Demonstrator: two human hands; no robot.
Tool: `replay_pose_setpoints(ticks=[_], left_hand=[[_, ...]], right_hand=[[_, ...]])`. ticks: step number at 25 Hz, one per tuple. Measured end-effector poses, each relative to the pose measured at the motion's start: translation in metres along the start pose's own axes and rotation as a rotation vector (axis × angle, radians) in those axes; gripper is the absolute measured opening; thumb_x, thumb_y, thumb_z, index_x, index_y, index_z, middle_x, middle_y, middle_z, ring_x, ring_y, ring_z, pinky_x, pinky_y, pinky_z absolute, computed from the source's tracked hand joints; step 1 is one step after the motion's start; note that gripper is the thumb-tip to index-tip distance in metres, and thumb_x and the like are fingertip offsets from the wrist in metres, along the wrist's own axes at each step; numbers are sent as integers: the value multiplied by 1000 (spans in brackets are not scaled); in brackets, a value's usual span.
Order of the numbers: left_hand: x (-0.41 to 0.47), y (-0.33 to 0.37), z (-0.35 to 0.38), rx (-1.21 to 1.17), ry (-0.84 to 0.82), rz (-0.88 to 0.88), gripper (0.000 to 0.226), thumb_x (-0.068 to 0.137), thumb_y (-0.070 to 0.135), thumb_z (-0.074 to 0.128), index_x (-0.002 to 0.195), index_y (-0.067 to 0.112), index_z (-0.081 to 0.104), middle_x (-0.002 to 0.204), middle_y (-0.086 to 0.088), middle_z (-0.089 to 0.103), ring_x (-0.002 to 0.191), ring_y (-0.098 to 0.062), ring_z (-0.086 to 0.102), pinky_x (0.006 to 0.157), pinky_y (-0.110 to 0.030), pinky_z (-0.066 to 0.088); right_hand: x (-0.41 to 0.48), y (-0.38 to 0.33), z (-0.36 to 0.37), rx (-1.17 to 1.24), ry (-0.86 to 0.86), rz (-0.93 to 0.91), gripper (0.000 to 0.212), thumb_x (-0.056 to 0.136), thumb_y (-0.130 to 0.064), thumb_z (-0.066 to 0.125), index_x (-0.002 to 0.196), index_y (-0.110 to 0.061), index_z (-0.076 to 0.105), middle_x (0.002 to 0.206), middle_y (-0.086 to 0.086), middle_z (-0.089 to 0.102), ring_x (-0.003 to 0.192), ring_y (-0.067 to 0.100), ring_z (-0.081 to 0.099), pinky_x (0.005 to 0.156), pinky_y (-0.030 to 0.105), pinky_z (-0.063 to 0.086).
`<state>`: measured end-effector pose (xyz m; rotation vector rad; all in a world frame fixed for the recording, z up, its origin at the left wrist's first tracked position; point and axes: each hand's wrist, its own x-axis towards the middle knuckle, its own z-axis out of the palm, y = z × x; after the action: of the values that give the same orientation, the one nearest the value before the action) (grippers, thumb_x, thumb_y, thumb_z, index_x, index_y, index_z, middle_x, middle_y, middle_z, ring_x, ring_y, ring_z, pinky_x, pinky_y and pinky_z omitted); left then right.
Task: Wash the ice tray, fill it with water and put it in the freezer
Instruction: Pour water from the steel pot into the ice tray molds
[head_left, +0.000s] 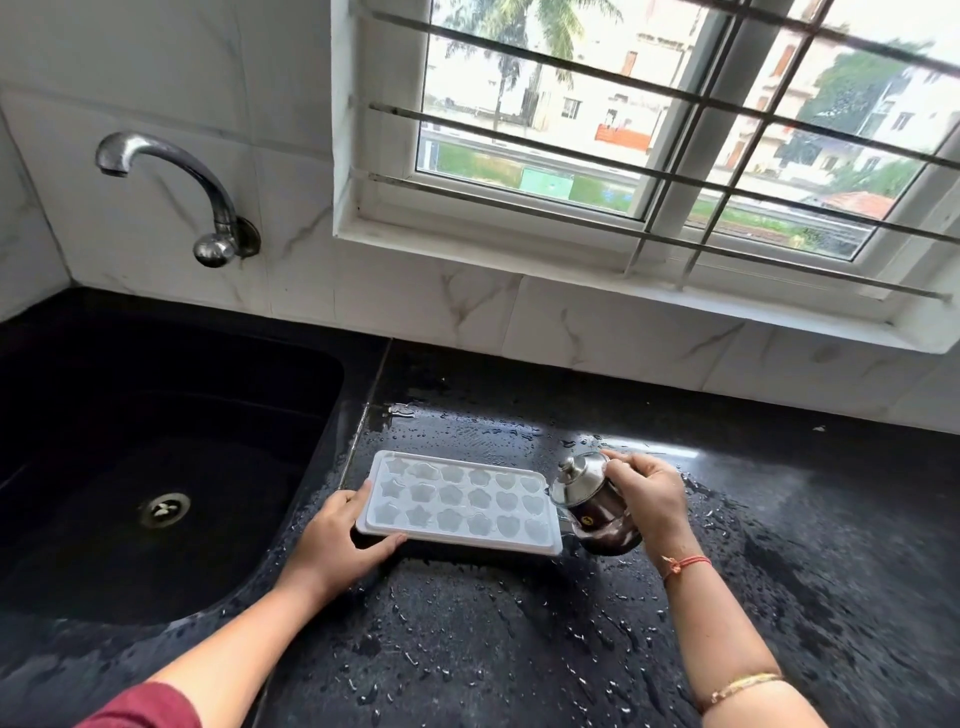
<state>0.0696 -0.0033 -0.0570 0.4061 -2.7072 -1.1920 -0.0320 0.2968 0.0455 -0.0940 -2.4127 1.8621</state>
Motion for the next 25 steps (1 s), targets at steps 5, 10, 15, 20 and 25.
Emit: replay_pose_setpoints(ticks=[5,10,15,20,25], left_hand=[[-1,3,-1,0,-4,-9,101,52,70,54,140,22,38,121,-1,51,113,-18,54,94,-25,38],[0,0,1,-1,12,1,85,69,49,74,140,21,38,121,0,51,113,-17,53,94,-24,37],[-1,1,2,15,35,2,81,71,42,74,140,20,38,123,-1,51,115,-19,52,94,-24,37],[-2,4,2,31,29,-8,80,72,42,73,141,21,37,124,-1,50,115,-19,52,95,-25,37],[-2,2,3,36,33,-10,81,72,44,73,141,22,37,123,0,50,114,-18,52,95,-26,38]], right_hand=[[1,14,2,235,276,132,28,83,-14,64,57,-15,55,63,5,58,59,26,58,61,39,53],[0,27,8,531,432,207,14,82,-10,66,68,-13,63,93,11,68,72,19,70,62,30,59],[0,38,11,713,395,218,25,84,-6,63,107,5,63,114,12,64,101,24,62,98,49,47],[-4,47,15,720,320,168,21,86,-7,61,75,-16,77,137,13,52,118,25,55,106,47,41],[-15,53,18,696,201,147,9,66,-32,78,74,-28,78,144,7,44,133,21,41,111,44,35]])
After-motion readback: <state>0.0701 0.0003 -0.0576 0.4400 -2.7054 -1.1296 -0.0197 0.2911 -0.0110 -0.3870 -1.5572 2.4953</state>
